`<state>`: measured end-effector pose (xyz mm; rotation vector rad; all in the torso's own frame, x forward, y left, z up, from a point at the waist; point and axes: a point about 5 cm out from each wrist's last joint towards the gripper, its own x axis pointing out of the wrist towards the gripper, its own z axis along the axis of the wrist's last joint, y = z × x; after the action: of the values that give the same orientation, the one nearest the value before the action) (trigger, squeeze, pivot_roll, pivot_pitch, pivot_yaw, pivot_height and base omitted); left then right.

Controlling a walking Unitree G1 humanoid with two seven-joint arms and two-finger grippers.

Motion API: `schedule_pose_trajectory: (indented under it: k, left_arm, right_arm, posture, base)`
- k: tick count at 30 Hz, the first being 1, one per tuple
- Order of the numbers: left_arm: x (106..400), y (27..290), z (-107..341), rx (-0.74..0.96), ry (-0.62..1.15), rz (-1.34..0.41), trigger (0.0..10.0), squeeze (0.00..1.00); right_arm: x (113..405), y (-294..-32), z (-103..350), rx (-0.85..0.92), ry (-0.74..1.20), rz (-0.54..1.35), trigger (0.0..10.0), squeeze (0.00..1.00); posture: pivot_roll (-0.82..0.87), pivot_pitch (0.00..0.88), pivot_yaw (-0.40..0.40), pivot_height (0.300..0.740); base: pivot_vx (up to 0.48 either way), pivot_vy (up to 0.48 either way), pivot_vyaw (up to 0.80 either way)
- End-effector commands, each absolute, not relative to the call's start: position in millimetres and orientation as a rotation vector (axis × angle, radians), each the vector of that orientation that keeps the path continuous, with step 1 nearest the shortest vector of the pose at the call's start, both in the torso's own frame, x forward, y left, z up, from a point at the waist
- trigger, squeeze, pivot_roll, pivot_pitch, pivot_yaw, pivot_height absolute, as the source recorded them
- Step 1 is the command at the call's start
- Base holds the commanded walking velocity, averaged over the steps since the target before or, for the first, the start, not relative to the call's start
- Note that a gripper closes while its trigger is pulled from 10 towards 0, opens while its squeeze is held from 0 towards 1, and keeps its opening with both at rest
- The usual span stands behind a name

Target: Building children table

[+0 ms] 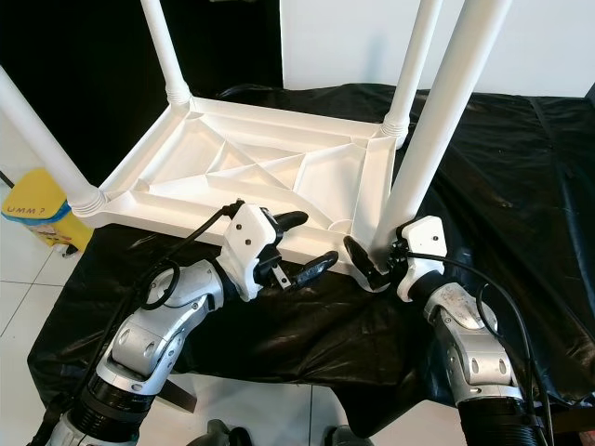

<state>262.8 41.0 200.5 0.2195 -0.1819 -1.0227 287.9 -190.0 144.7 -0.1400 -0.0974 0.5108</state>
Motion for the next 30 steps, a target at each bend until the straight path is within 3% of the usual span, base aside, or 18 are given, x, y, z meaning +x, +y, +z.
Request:
schedule_pose_trajectory:
  k: [1, 2, 3, 5, 11, 12, 25, 29, 30]
  left_arm:
    - [262.8, 39.9, 200.4, 0.221, -0.187, -1.018, 10.0, 0.00]
    - [262.3, 39.7, 200.6, 0.219, -0.187, -1.020, 10.0, 0.00]
    - [262.3, 39.7, 200.6, 0.219, -0.187, -1.020, 10.0, 0.00]
    - [261.4, 40.7, 200.5, 0.218, -0.185, -1.021, 10.0, 0.00]
    - [260.5, 41.3, 200.3, 0.216, -0.183, -1.020, 10.0, 0.00]
    - [260.2, 40.7, 200.4, 0.214, -0.184, -1.021, 10.0, 0.00]
    - [257.4, 38.7, 198.7, 0.204, -0.180, -1.035, 10.0, 0.00]
    - [257.1, 38.4, 198.0, 0.202, -0.178, -1.038, 10.0, 0.00]
    - [257.4, 38.2, 197.3, 0.199, -0.176, -1.039, 10.0, 0.00]
  right_arm:
    - [290.2, -190.7, 142.3, -0.159, -0.082, 0.534, 10.0, 0.00]
    - [291.7, -191.3, 139.4, -0.163, -0.068, 0.546, 4.8, 0.00]
    - [291.7, -191.3, 139.4, -0.163, -0.068, 0.546, 4.8, 0.00]
    - [291.3, -193.0, 133.6, -0.159, -0.042, 0.556, 0.0, 0.00]
    - [288.1, -196.4, 127.3, -0.147, -0.014, 0.557, 0.0, 0.00]
    - [287.2, -198.3, 125.9, -0.143, -0.006, 0.546, 10.0, 0.00]
    - [279.6, -202.0, 117.2, -0.097, -0.003, 0.457, 10.0, 0.00]
    - [273.6, -200.9, 109.5, -0.103, 0.021, 0.326, 10.0, 0.00]
    - [268.9, -198.3, 103.6, -0.108, 0.038, 0.208, 10.0, 0.00]
  posture:
    - [-0.13, 0.093, 0.025, 0.740]
    - [-0.13, 0.096, 0.025, 0.740]
    - [-0.13, 0.096, 0.025, 0.740]
    - [-0.13, 0.100, 0.027, 0.740]
    - [-0.13, 0.101, 0.028, 0.740]
    - [-0.14, 0.103, 0.028, 0.740]
    - [-0.15, 0.107, 0.035, 0.740]
    - [-0.16, 0.107, 0.037, 0.740]
    - [-0.16, 0.110, 0.034, 0.740]
  base:
    - [0.000, 0.000, 0.00]
    - [0.000, 0.000, 0.00]
    - [0.000, 0.000, 0.00]
    - [0.000, 0.000, 0.00]
    - [0.000, 0.000, 0.00]
    - [0.000, 0.000, 0.00]
    - [0.000, 0.000, 0.00]
    - [0.000, 0.000, 0.00]
    - [0.000, 0.000, 0.00]
